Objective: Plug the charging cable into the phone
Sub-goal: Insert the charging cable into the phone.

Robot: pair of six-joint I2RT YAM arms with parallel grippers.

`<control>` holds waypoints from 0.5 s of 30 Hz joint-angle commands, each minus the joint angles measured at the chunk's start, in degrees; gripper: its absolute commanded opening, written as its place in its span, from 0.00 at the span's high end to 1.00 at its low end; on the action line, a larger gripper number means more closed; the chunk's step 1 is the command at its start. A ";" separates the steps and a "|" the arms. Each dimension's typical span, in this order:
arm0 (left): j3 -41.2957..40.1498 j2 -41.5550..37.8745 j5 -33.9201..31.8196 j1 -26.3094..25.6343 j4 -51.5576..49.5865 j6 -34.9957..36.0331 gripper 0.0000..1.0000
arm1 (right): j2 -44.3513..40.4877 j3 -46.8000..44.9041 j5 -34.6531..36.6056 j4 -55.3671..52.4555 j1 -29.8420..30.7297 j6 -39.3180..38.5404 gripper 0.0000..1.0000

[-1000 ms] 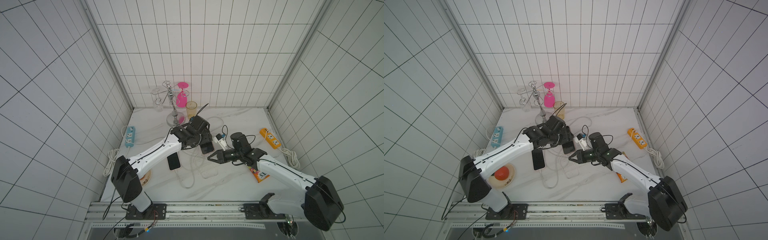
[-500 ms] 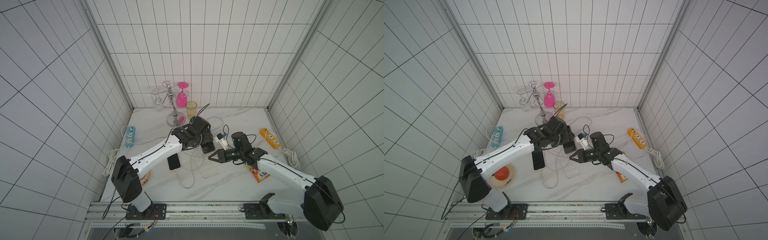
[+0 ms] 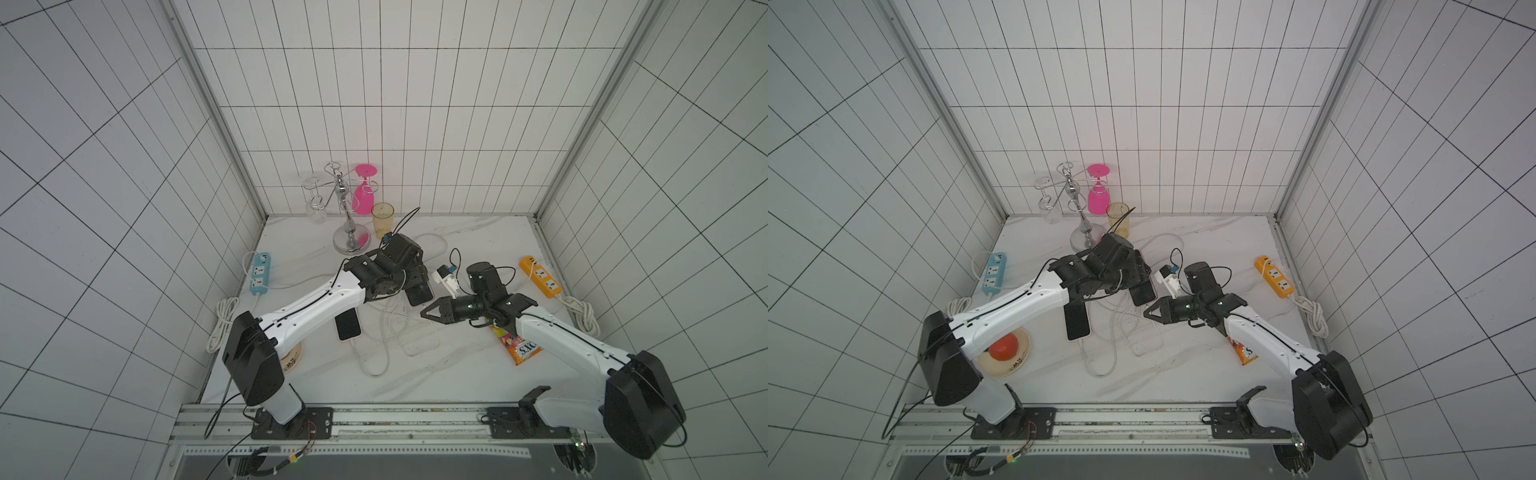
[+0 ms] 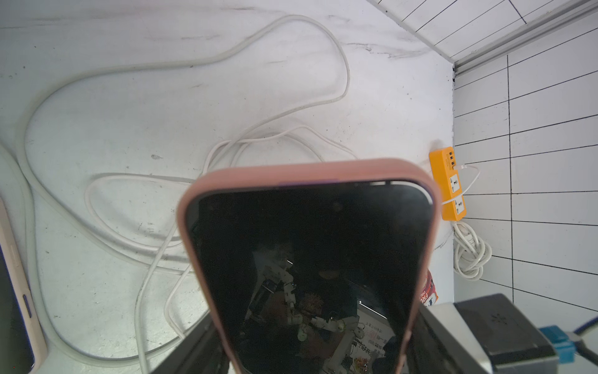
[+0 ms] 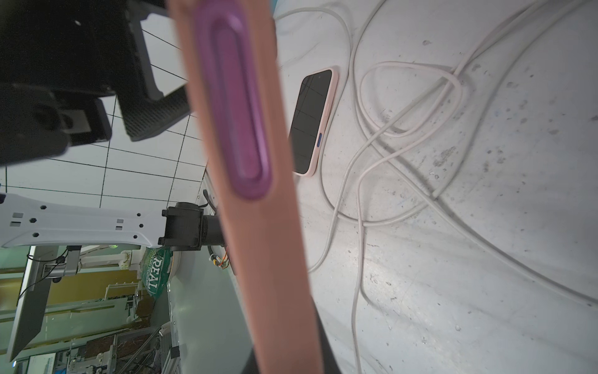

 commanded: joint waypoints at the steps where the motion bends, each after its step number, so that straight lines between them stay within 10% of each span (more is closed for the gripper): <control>1: -0.26 -0.25 4.32 -1.64 -4.35 0.45 0.79 | -1.81 2.77 1.24 5.53 -1.53 -2.23 1.00; 15: 1.18 -1.20 3.22 -1.56 -6.28 -1.54 0.83 | -3.79 0.99 2.85 6.74 -1.52 -4.48 1.00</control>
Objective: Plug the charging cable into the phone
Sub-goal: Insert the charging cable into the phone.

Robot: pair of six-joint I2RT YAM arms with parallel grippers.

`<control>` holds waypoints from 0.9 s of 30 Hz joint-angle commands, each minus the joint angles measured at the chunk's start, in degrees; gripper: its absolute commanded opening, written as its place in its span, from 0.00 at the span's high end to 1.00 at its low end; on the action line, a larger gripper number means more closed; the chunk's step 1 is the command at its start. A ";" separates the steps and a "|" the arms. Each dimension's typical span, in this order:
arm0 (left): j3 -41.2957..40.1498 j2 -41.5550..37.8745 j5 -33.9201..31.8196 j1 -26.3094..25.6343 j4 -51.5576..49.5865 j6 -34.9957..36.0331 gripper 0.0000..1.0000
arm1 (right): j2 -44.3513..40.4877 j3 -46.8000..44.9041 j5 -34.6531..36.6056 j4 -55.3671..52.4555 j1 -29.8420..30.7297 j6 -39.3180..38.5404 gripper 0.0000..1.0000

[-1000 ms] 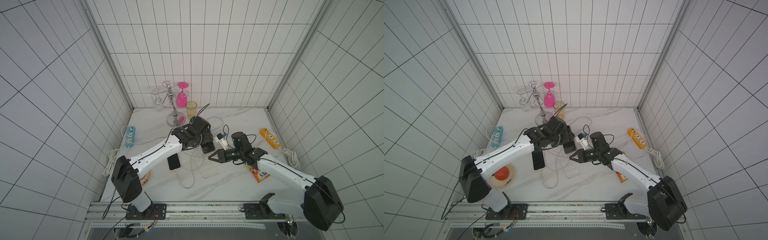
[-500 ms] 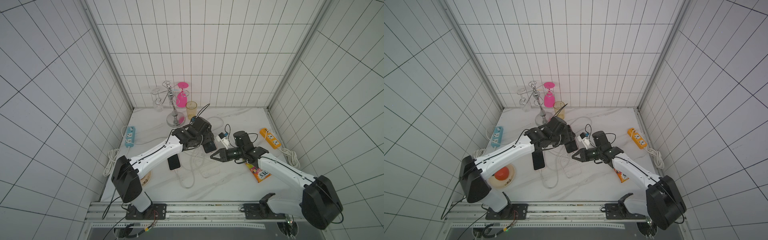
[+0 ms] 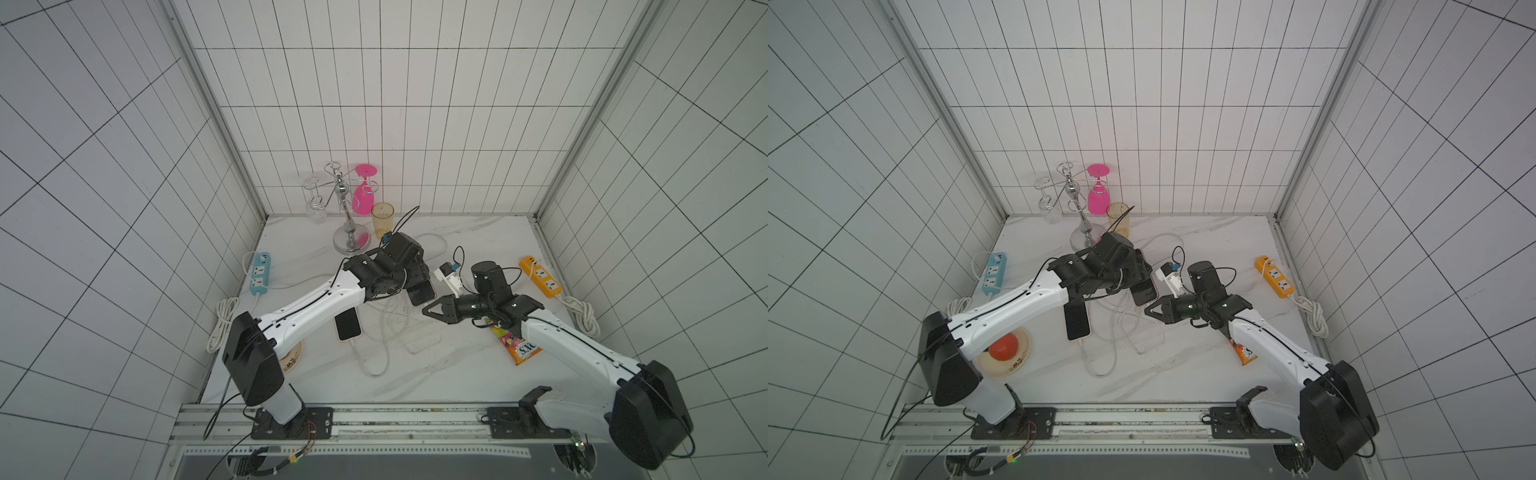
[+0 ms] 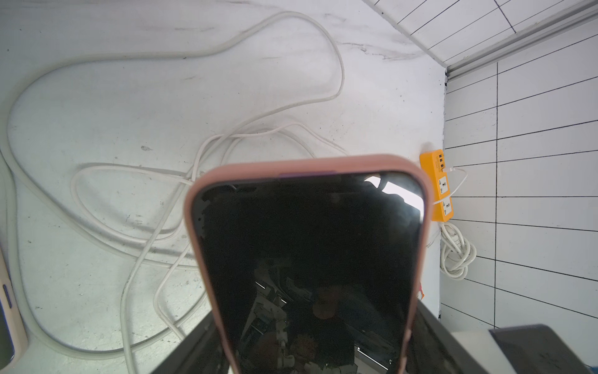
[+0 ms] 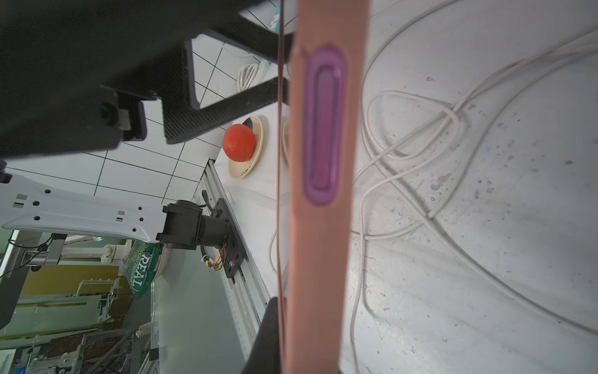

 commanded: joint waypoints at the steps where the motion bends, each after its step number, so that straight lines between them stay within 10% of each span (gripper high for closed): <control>1: 0.33 -1.30 2.58 -1.34 -5.70 1.05 0.83 | -1.06 0.61 2.35 6.54 -1.24 -1.26 1.00; 27: -4.88 -4.71 10.74 -1.39 -2.15 -0.99 0.84 | -2.54 2.50 3.11 8.28 -1.31 -1.49 1.00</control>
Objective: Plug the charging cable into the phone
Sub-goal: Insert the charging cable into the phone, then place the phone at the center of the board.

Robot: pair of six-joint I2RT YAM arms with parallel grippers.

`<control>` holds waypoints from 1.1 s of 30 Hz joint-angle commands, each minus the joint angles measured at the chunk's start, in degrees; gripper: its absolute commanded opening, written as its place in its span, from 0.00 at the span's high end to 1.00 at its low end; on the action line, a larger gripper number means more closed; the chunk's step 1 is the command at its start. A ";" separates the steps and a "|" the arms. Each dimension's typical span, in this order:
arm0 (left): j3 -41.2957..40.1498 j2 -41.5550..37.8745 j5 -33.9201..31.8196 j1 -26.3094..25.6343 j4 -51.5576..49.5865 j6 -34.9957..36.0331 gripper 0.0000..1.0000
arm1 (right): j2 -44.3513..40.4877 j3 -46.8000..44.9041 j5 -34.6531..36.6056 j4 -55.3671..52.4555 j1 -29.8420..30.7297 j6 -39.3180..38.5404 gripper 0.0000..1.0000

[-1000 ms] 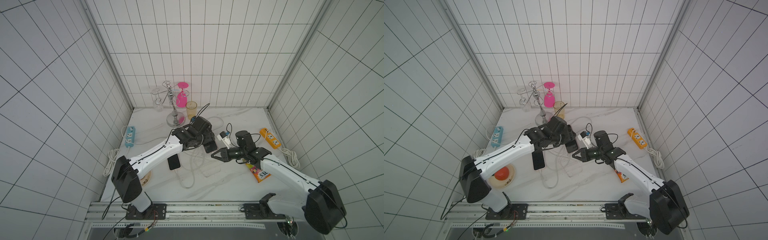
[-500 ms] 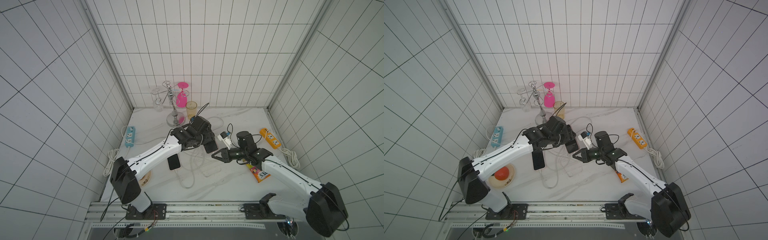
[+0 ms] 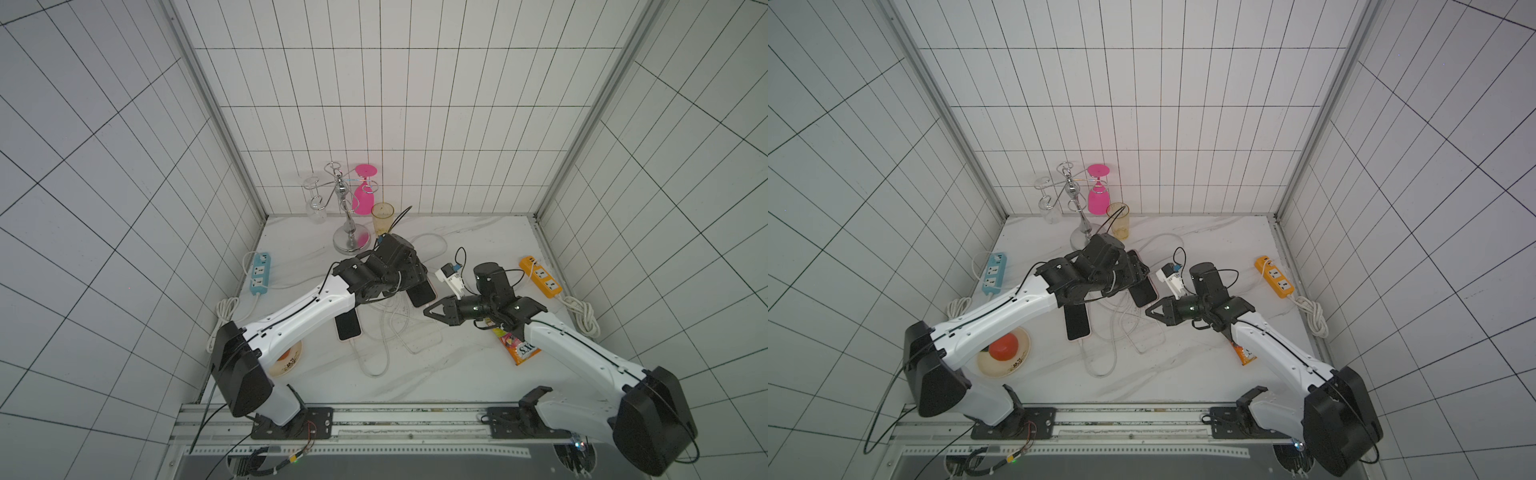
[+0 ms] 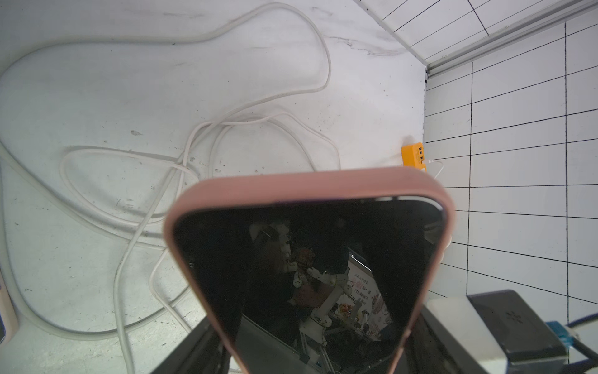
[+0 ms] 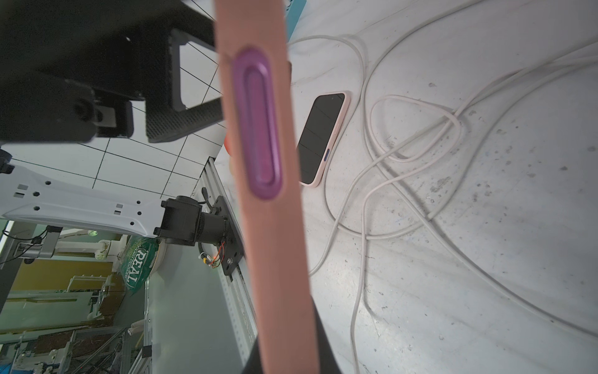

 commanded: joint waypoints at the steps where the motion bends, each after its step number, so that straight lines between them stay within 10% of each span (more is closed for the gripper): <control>1: -1.62 -0.06 7.71 -1.56 -3.28 0.33 0.84 | -0.73 3.16 3.00 8.55 -1.30 -0.20 1.00; 6: -1.64 0.12 7.91 -0.54 -3.44 0.70 0.85 | -1.00 3.31 2.73 8.36 -1.34 -0.12 1.00; 18: 0.18 7.01 7.21 7.17 -4.88 4.29 0.76 | -12.16 -5.41 10.41 1.31 -2.17 2.46 0.41; 33: 16.23 34.36 5.70 7.23 -12.52 7.02 0.20 | -14.01 -5.73 15.17 -5.21 -5.77 4.44 0.39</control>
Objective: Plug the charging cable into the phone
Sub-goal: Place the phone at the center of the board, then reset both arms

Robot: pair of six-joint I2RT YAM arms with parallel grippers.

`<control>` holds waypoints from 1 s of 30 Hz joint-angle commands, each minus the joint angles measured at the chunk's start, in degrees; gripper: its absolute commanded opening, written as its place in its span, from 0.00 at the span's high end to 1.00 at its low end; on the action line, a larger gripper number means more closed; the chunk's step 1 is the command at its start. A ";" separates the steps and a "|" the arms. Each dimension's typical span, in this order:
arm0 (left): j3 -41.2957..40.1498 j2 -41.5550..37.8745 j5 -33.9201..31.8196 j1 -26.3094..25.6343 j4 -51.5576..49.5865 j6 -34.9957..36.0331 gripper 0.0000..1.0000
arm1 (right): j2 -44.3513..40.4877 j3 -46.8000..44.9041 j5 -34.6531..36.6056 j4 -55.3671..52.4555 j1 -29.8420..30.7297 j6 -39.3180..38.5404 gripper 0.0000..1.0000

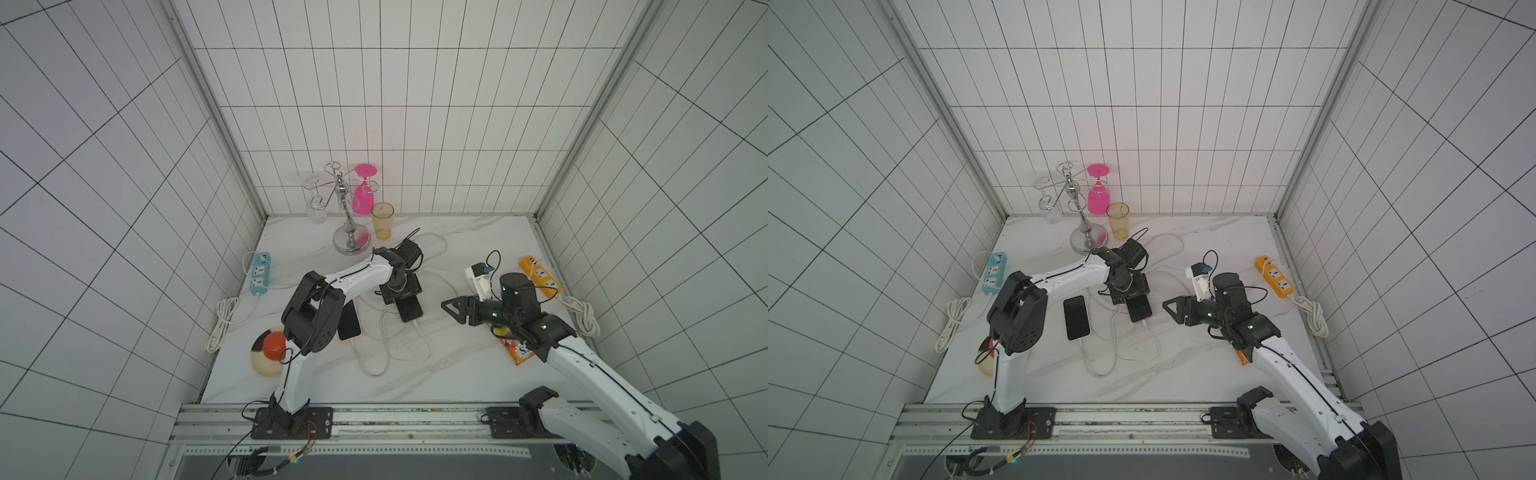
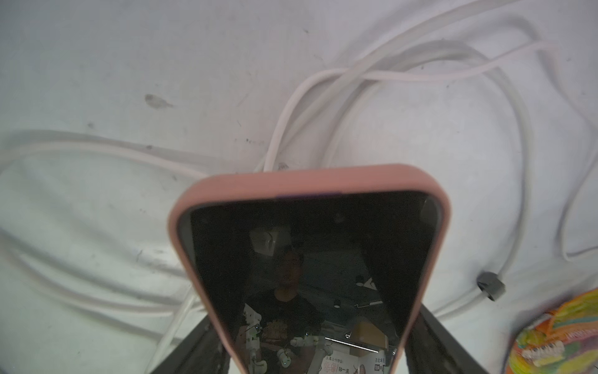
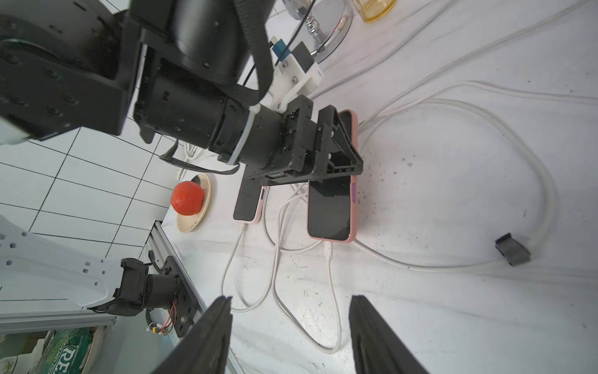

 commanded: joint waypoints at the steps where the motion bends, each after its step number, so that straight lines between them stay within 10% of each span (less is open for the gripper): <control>1: 3.73 1.97 -0.51 -0.05 -2.27 1.30 0.17 | 0.25 0.69 1.24 -2.12 -0.72 0.56 0.39; 9: 5.56 1.87 -2.63 0.10 -5.18 2.15 0.02 | 0.64 3.30 4.59 -4.69 -1.17 1.20 0.29; 16: -1.21 -19.90 -22.41 -2.48 -2.32 7.81 0.02 | -1.58 6.57 20.39 -8.84 -2.05 2.06 0.21; 22: -32.80 -53.24 -47.38 -1.56 23.91 23.18 0.02 | -1.62 9.21 36.69 -10.53 -2.71 1.10 0.21; 30: -58.27 -69.31 -55.42 7.46 38.26 32.64 0.02 | -2.91 0.55 59.21 -3.39 -3.09 -8.68 0.20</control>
